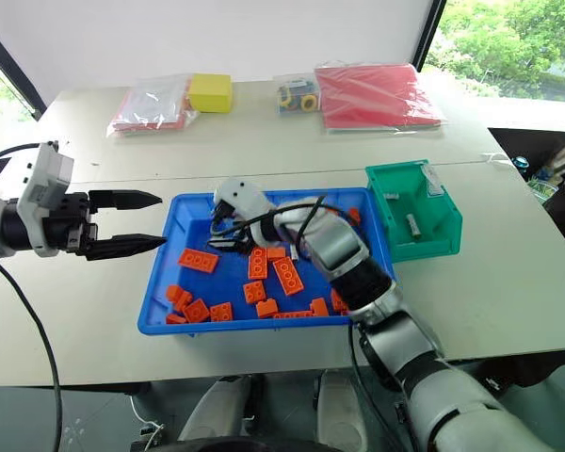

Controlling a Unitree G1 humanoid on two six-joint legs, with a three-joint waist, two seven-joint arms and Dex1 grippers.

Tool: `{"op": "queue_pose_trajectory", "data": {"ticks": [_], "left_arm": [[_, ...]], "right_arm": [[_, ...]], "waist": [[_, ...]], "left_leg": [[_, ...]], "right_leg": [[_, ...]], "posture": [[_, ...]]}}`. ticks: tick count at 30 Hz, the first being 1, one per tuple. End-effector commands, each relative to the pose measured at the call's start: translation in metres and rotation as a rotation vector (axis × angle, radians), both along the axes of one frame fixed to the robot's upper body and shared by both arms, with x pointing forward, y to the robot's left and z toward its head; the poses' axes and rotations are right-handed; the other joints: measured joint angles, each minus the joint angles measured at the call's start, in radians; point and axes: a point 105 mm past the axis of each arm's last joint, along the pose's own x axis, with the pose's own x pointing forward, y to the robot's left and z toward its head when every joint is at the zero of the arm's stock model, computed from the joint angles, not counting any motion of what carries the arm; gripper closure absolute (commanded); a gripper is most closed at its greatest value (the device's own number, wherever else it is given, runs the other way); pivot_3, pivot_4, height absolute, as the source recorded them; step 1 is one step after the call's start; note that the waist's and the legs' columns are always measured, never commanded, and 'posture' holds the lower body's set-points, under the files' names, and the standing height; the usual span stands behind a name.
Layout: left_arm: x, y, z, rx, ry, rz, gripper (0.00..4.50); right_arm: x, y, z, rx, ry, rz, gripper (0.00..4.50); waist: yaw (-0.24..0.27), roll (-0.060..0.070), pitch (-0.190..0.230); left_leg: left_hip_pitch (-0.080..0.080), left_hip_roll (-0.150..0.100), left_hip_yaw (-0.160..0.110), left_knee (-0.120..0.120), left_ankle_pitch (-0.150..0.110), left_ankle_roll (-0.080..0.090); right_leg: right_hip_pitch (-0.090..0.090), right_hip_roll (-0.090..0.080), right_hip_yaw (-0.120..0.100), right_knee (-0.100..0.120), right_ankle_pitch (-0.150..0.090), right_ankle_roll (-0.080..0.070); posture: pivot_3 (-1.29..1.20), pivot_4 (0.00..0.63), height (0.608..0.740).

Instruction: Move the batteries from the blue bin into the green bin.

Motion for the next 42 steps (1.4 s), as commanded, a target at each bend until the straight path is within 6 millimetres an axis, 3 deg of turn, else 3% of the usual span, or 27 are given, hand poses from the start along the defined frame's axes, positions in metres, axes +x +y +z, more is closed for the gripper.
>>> {"op": "queue_pose_trajectory", "data": {"ticks": [1,20,23,28,29,33,36,39,41,42], "left_arm": [[0.001,-0.001,0.009,-0.003,-0.053,0.002,0.59],[0.0,0.004,0.01,0.004,-0.072,0.011,0.59],[0.0,0.005,0.012,0.002,-0.077,0.011,0.59],[0.002,0.005,0.012,0.0,-0.079,0.008,0.59],[0.003,0.005,0.012,-0.001,-0.079,0.006,0.59],[0.004,0.002,0.01,-0.008,-0.074,-0.007,0.59],[0.003,-0.001,0.007,-0.012,-0.067,-0.017,0.59],[0.004,-0.003,0.004,-0.017,-0.062,-0.023,0.59],[0.004,-0.004,0.003,-0.021,-0.06,-0.027,0.59],[0.004,-0.005,0.003,-0.024,-0.059,-0.029,0.59]], "right_arm": [[-0.004,-0.002,0.003,-0.085,-0.043,0.146,0.79],[0.018,-0.012,-0.042,-0.258,-0.186,0.215,0.79],[0.016,-0.009,-0.04,-0.227,-0.171,0.219,1.6],[0.01,-0.006,-0.032,-0.194,-0.148,0.223,4.2],[0.008,-0.005,-0.029,-0.185,-0.151,0.223,4.46],[0.005,-0.008,0.006,-0.054,-0.141,0.142,4.45],[0.009,-0.036,0.048,0.074,-0.175,-0.03,4.45],[0.014,-0.093,0.081,0.171,-0.215,-0.29,4.45],[0.014,-0.129,0.089,0.189,-0.224,-0.441,4.45],[0.015,-0.157,0.09,0.181,-0.232,-0.55,4.45]], "waist": [[0.0,0.0,0.0],[-0.021,0.0,0.0],[-0.021,0.0,0.0],[-0.021,0.0,0.0],[-0.021,0.0,0.0],[-0.02,0.0,0.0],[-0.014,0.0,0.0],[0.003,0.0,0.0],[0.014,0.0,0.0],[0.015,0.0,0.0]], "left_leg": [[0.0,0.0,0.0,0.0,0.0,0.0],[0.0,0.001,0.0,0.0,0.0,-0.001],[0.0,0.001,0.0,0.0,0.0,-0.001],[0.0,0.001,-0.001,0.0,0.0,-0.001],[0.0,0.001,-0.001,0.0,0.0,-0.001],[0.0,0.001,-0.001,0.0,0.0,-0.001],[0.0,0.001,-0.001,0.0,0.0,-0.001],[0.0,0.001,-0.001,0.0,0.0,-0.001],[-0.001,0.001,-0.001,0.0,0.0,-0.001],[-0.001,0.001,-0.001,0.0,0.0,-0.001]], "right_leg": [[0.0,0.0,0.0,0.0,0.0,0.0],[0.0,0.001,0.0,0.0,0.0,0.0],[0.0,0.001,0.0,0.0,0.0,0.0],[0.0,0.002,0.0,0.0,0.0,0.0],[0.0,0.002,0.0,0.0,0.0,0.0],[0.0,0.002,0.0,0.0,0.0,0.0],[0.0,0.001,0.0,0.0,0.0,0.0],[0.0,0.001,0.001,0.0,0.0,0.0],[0.0,0.001,0.0,0.0,0.0,0.0],[0.001,0.0,0.0,-0.001,0.0,0.0]], "posture": [[0.0,0.15,0.735],[0.0,0.15,0.735],[0.0,0.15,0.735],[0.0,0.15,0.735],[0.0,0.15,0.735],[0.0,0.15,0.735],[0.0,0.15,0.735],[0.0,0.15,0.735],[0.0,0.15,0.735],[0.0,0.15,0.735]]}}
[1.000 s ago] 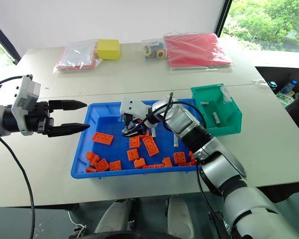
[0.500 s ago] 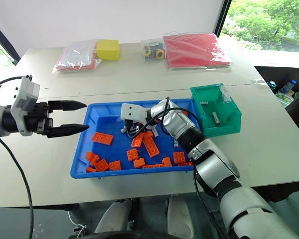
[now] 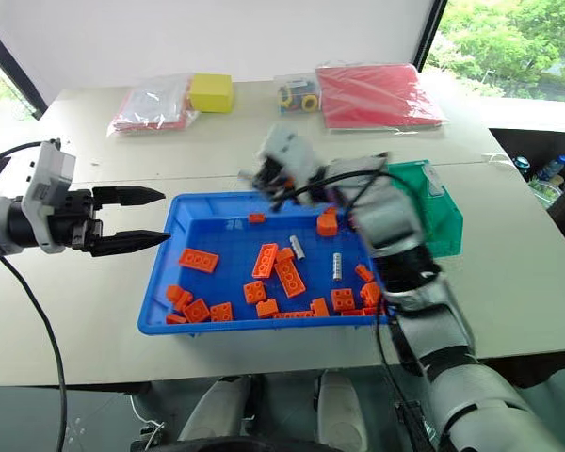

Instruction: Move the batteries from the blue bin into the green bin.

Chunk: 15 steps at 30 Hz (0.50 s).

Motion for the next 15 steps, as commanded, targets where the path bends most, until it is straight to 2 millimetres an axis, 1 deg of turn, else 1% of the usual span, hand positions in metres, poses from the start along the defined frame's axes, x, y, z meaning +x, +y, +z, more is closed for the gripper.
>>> {"op": "queue_pose_trajectory", "data": {"ticks": [1,2,3,4,5,7,9,11,12,15], "left_arm": [[0.0,-0.003,0.005,0.004,-0.037,-0.017,0.59],[0.0,-0.004,0.004,0.001,-0.036,-0.019,0.59],[0.001,-0.005,0.004,-0.002,-0.035,-0.023,0.59],[0.002,-0.006,0.004,-0.004,-0.033,-0.026,0.59],[0.003,-0.007,0.003,-0.005,-0.032,-0.033,0.59],[0.005,-0.011,0.003,-0.008,-0.034,-0.045,0.59],[0.008,-0.015,0.005,-0.014,-0.037,-0.055,0.59],[0.01,-0.018,0.006,-0.016,-0.042,-0.064,0.59],[0.01,-0.019,0.006,-0.017,-0.043,-0.068,0.59],[0.011,-0.02,0.007,-0.017,-0.043,-0.074,0.59]], "right_arm": [[-0.003,-0.072,0.014,0.045,-0.03,-0.288,4.45],[-0.006,-0.097,0.013,0.039,-0.031,-0.381,4.45],[-0.01,-0.116,0.011,0.037,-0.028,-0.453,4.45],[-0.014,-0.129,0.009,0.037,-0.022,-0.497,4.45],[-0.018,-0.139,0.002,0.036,-0.005,-0.534,4.45],[-0.024,-0.151,-0.013,0.018,0.022,-0.575,4.45],[-0.025,-0.156,-0.024,0.013,0.038,-0.605,4.45],[-0.024,-0.16,-0.03,0.017,0.046,-0.637,3.44],[-0.024,-0.158,-0.032,0.02,0.047,-0.638,3.18],[-0.022,-0.144,-0.027,0.039,0.021,-0.589,1.67]], "waist": [[0.002,0.0,0.0],[0.001,0.0,0.0],[0.001,0.0,0.0],[-0.002,0.0,0.0],[-0.004,0.0,0.0],[-0.011,0.0,0.0],[-0.017,0.0,0.0],[-0.022,0.001,0.0],[-0.023,0.001,0.0],[-0.023,0.001,0.0]], "left_leg": [[0.0,0.0,0.0,0.0,0.0,0.0],[0.0,-0.001,0.001,0.0,0.0,0.0],[0.0,-0.001,0.001,0.0,0.0,0.0],[0.0,-0.001,0.002,0.0,0.0,0.0],[0.0,-0.001,0.002,0.0,0.0,0.0],[0.001,0.001,0.004,0.0,0.0,0.001],[0.002,0.002,0.006,-0.001,-0.001,0.001],[0.003,0.002,0.008,-0.001,0.0,0.001],[0.003,0.002,0.008,-0.001,0.0,0.001],[0.003,0.002,0.008,0.0,0.0,0.001]], "right_leg": [[0.0,0.0,0.0,0.0,0.0,0.0],[0.0,-0.001,0.0,0.0,0.0,0.0],[0.001,-0.001,0.0,-0.001,0.0,0.0],[0.001,-0.002,0.0,-0.001,0.0,0.0],[0.0,-0.002,0.0,-0.001,0.0,0.0],[0.0,-0.002,0.001,0.0,0.0,0.0],[0.0,0.0,0.001,0.0,0.0,0.0],[0.0,0.0,0.003,0.001,0.0,0.0],[0.0,0.0,0.003,0.001,0.0,0.0],[0.0,0.0,0.003,0.001,0.0,0.0]], "posture": [[0.0,0.15,0.735],[0.0,0.15,0.735],[0.0,0.15,0.735],[0.0,0.15,0.735],[0.0,0.15,0.735],[0.0,0.15,0.735],[0.0,0.15,0.735],[0.0,0.15,0.735],[0.0,0.15,0.735],[0.0,0.15,0.735]]}}
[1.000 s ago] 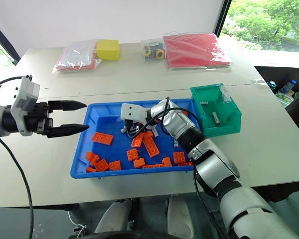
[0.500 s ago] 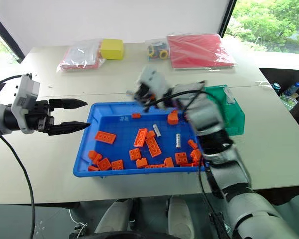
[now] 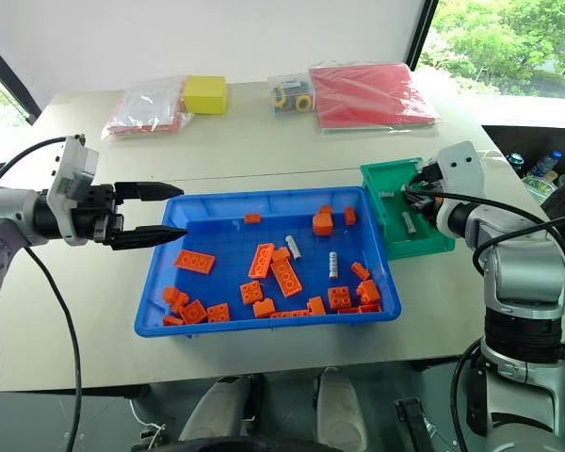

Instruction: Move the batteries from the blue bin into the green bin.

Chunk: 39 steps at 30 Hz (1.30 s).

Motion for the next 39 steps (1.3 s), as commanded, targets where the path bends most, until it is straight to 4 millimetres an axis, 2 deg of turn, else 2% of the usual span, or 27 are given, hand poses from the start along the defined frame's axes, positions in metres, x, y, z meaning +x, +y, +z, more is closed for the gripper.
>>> {"op": "queue_pose_trajectory", "data": {"ticks": [1,4,6,7,9,13,20,28,35,39], "left_arm": [[0.0,-0.002,0.007,0.003,-0.032,-0.012,0.59],[0.0,-0.002,0.007,0.005,-0.029,-0.015,0.59],[-0.002,-0.002,0.007,0.008,-0.027,-0.015,0.59],[-0.002,-0.002,0.006,0.009,-0.025,-0.015,0.59],[-0.004,-0.002,0.006,0.01,-0.022,-0.014,0.59],[-0.005,-0.004,0.006,0.009,-0.021,-0.015,0.59],[-0.006,-0.002,0.009,0.011,-0.024,-0.008,0.59],[-0.007,-0.001,0.011,0.009,-0.03,0.005,0.59],[-0.008,0.0,0.012,0.008,-0.037,0.014,0.59],[-0.008,0.0,0.013,0.006,-0.042,0.013,0.59]], "right_arm": [[0.001,0.019,0.025,-0.001,-0.105,0.068,1.26],[-0.002,0.049,0.042,0.013,-0.152,0.153,1.26],[-0.009,0.077,0.045,0.066,-0.142,0.239,1.26],[-0.014,0.09,0.042,0.09,-0.123,0.276,1.26],[-0.022,0.116,0.023,0.122,-0.056,0.34,1.26],[-0.026,0.139,-0.01,0.136,0.051,0.386,1.26],[-0.016,0.149,-0.037,0.138,0.112,0.387,1.26],[-0.018,0.152,-0.064,0.088,0.157,0.418,1.26],[-0.021,0.156,-0.069,0.042,0.153,0.456,1.26],[-0.025,0.156,-0.066,-0.05,0.13,0.49,1.26]], "waist": [[0.001,0.0,0.0],[-0.001,0.0,0.0],[-0.003,0.0,0.0],[-0.003,0.0,0.0],[-0.003,-0.001,-0.001],[0.008,-0.001,-0.001],[0.014,-0.001,-0.001],[0.013,-0.001,-0.001],[0.013,-0.001,-0.001],[0.016,-0.001,-0.001]], "left_leg": [[0.0,0.0,0.0,0.0,0.0,0.0],[0.0,0.0,0.0,0.0,0.0,0.0],[0.0,0.0,-0.001,0.0,0.0,0.0],[0.0,0.0,-0.001,0.0,0.0,0.0],[0.0,0.001,-0.003,0.0,0.0,0.0],[-0.001,0.0,-0.003,0.001,0.0,0.0],[-0.001,0.0,-0.002,0.002,0.0,0.0],[-0.001,0.0,-0.002,0.002,0.0,0.0],[-0.001,0.0,-0.002,0.002,0.0,0.0],[-0.001,0.0,-0.003,0.002,0.0,0.0]], "right_leg": [[0.0,0.0,0.0,0.0,0.0,0.0],[0.0,0.0,0.0,0.0,0.0,0.0],[0.0,0.0,0.0,0.0,0.0,0.0],[0.0,0.001,0.0,0.0,0.0,0.0],[0.0,0.002,0.0,0.0,0.0,0.0],[0.0,0.001,0.0,0.0,0.0,0.0],[0.0,0.001,0.0,0.0,0.0,0.0],[0.0,0.002,0.0,0.0,0.0,0.0],[0.001,0.002,0.0,0.0,0.0,0.0],[0.001,0.002,0.0,0.0,0.0,0.0]], "posture": [[0.0,0.15,0.735],[0.0,0.15,0.735],[0.0,0.15,0.735],[0.0,0.15,0.735],[0.0,0.15,0.735],[0.0,0.15,0.735],[0.0,0.15,0.735],[0.0,0.15,0.735],[0.0,0.15,0.735],[0.0,0.15,0.735]]}}
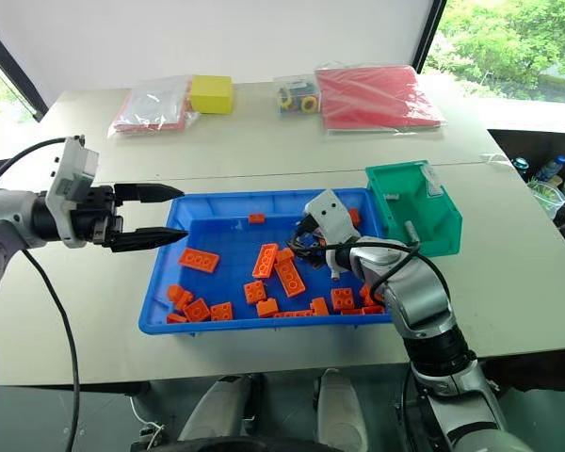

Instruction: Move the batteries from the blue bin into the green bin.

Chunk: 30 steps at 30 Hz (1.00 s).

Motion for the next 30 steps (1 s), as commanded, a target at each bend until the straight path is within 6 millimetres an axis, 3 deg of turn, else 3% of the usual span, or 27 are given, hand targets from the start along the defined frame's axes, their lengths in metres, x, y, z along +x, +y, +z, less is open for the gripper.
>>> {"op": "queue_pose_trajectory", "data": {"ticks": [1,7,24,27,30], "left_arm": [[-0.003,0.001,0.011,0.001,-0.051,-0.001,0.59],[-0.002,0.001,0.01,-0.002,-0.056,-0.002,0.59],[0.002,0.0,0.012,-0.004,-0.076,-0.007,0.59],[0.003,0.0,0.012,-0.005,-0.077,-0.007,0.59],[0.003,0.0,0.012,-0.005,-0.078,-0.006,0.59]], "right_arm": [[-0.003,0.0,0.006,-0.076,-0.067,0.031,1.26],[0.003,-0.004,0.027,-0.05,-0.124,0.012,1.26],[0.001,0.004,-0.016,-0.097,-0.017,0.03,1.26],[0.003,0.002,-0.018,-0.1,-0.014,0.022,2.14],[0.004,-0.001,-0.018,-0.099,-0.011,0.01,3.66]], "waist": [[0.001,0.0,0.0],[-0.002,0.0,0.0],[-0.002,0.0,0.0],[-0.001,0.0,0.0],[0.0,-0.001,0.0]], "left_leg": [[0.0,0.0,0.0,0.0,0.0,0.0],[0.0,0.0,0.0,0.0,0.0,0.0],[0.0,0.0,0.0,0.0,0.0,0.0],[0.0,0.0,0.0,0.0,0.0,0.0],[0.0,0.0,0.0,0.0,0.0,0.0]], "right_leg": [[0.0,0.0,0.0,0.0,0.0,0.0],[0.0,0.0,0.0,0.0,0.0,0.0],[0.0,0.0,0.0,0.0,0.0,0.0],[0.0,0.0,0.0,0.0,0.0,0.0],[0.001,0.0,0.0,0.0,0.0,0.0]], "posture": [[0.0,0.15,0.735],[0.0,0.15,0.735],[0.0,0.15,0.735],[0.0,0.15,0.735],[0.0,0.15,0.735]]}}
